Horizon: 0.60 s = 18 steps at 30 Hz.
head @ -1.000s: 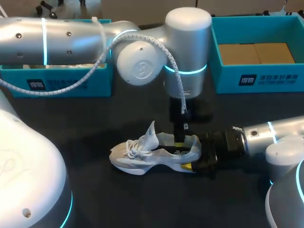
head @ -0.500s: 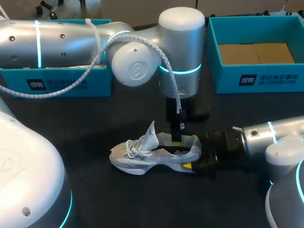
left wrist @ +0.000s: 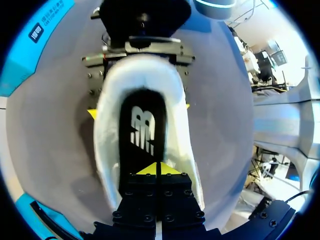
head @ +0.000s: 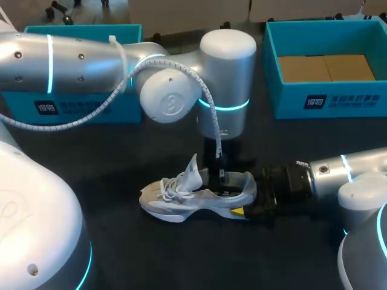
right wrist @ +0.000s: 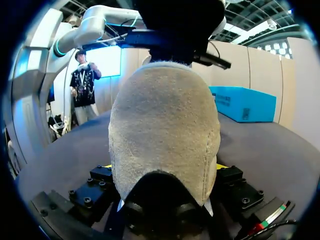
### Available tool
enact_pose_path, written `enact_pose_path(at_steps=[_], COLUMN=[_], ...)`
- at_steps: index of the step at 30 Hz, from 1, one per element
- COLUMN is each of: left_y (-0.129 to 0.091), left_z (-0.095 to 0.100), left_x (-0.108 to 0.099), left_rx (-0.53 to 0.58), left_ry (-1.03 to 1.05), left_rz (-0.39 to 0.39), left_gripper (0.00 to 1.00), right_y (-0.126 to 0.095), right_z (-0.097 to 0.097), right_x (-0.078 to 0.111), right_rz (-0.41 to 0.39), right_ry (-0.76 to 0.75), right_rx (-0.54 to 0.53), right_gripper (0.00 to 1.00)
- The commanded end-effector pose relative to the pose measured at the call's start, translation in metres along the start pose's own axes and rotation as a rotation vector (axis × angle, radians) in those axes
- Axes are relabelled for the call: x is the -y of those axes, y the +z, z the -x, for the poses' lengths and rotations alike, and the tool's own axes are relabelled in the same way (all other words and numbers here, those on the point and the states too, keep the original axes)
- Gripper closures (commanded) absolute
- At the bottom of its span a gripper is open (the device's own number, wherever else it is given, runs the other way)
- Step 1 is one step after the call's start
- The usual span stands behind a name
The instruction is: Take the shoe out of the shoebox, open the shoe tongue, remove and reinsert the insole, then place the shoe into the shoebox
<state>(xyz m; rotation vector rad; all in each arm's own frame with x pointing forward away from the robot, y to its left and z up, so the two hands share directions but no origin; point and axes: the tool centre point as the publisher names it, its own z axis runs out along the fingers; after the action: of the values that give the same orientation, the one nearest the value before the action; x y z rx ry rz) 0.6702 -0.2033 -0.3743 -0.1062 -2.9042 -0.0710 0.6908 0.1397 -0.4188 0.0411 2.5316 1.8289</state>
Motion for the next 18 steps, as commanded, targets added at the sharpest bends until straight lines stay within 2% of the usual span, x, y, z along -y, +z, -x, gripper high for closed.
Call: enact_pose_path(at_steps=[1,9,18], left_y=[0.007,0.019,0.029], left_z=[-0.002,-0.011,-0.011], left_x=[-0.010,-0.020,-0.014], left_rx=[-0.010,-0.053,-0.028], left_ry=[0.008,0.036,0.030], left_rz=[0.002,0.011,-0.011], left_gripper=[1.00,1.00,1.00], right_y=[0.000,0.000,0.000], right_z=[0.000,0.000,0.000], right_x=[-0.001,-0.001,-0.001], right_rz=[-0.005,-0.005,-0.005], right_ry=[0.000,0.000,0.000], right_rx=[-0.001,-0.001,-0.001], right_gripper=[1.00,1.00,1.00])
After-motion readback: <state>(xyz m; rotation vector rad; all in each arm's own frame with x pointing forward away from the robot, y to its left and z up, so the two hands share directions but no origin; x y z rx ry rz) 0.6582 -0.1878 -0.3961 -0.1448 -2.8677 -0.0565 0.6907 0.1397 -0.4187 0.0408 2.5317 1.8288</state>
